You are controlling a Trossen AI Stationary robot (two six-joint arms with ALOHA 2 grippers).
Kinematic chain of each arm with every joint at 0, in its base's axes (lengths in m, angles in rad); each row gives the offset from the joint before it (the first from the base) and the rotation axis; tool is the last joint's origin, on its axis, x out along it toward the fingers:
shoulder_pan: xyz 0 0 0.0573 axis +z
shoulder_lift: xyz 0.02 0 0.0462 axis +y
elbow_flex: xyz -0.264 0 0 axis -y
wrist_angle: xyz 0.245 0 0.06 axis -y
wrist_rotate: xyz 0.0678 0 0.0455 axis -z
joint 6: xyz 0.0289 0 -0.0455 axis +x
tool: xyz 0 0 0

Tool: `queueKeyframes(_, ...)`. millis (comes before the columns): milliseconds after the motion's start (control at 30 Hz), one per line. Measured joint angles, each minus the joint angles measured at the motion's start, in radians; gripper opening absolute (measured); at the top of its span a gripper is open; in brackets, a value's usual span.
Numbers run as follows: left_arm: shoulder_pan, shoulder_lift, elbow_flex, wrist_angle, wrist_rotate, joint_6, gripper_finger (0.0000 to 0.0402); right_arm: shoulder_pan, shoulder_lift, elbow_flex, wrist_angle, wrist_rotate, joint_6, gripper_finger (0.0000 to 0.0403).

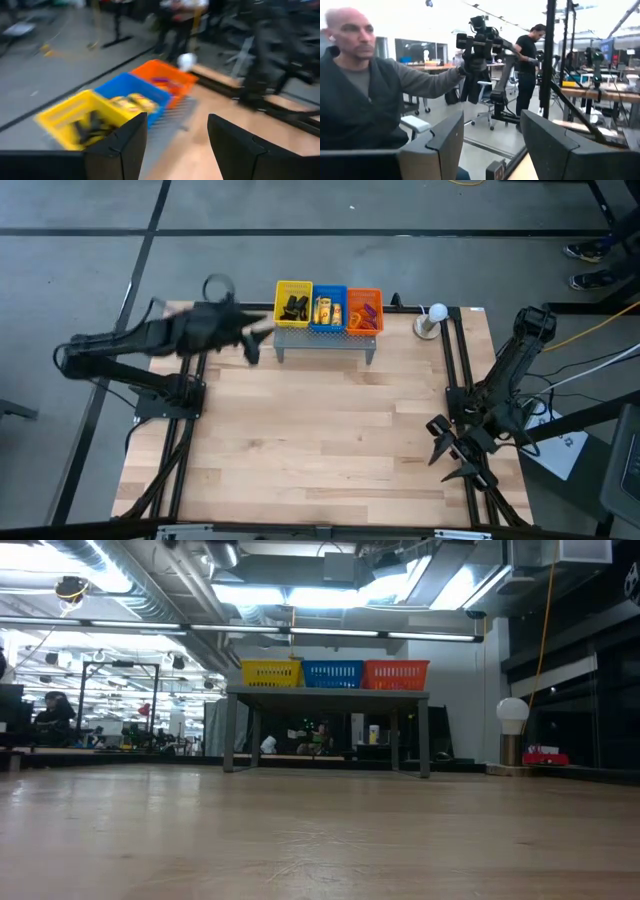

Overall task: Pick & Place Office Desk Supplies
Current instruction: Return to Home Position

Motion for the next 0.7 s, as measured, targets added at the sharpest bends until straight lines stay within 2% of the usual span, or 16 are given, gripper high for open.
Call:
queueKeyframes(133, -0.325, -0.064, -0.153, 0.171, -0.229, 0.002, 0.0205, 0.000, 0.000, 0.141, -0.186, -0.009, -0.014, 0.0197)
queueKeyframes(233, -0.520, -0.094, -0.257, 0.243, -0.402, 0.014, 0.0205, 0.000, 0.000, 0.234, -0.294, -0.009, -0.018, 0.0197)
queueKeyframes(333, -0.659, -0.108, -0.327, 0.294, -0.457, 0.022, 0.0205, 0.000, -0.002, 0.273, -0.342, -0.017, -0.049, 0.0197)
queueKeyframes(433, -0.750, -0.109, -0.364, 0.331, -0.457, 0.030, 0.0205, 0.000, -0.036, 0.250, -0.353, -0.050, -0.091, 0.0197)
queueKeyframes(567, -0.809, -0.113, -0.433, 0.405, -0.488, 0.100, 0.0205, 0.009, -0.188, 0.148, -0.325, -0.187, -0.175, 0.0197)
queueKeyframes(633, -0.819, -0.138, -0.471, 0.428, -0.512, 0.126, 0.0205, 0.018, -0.288, 0.098, -0.321, -0.170, -0.194, 0.0197)
queueKeyframes(700, -0.822, -0.179, -0.506, 0.435, -0.511, 0.115, 0.0205, 0.026, -0.374, 0.044, -0.338, -0.088, -0.175, 0.0197)
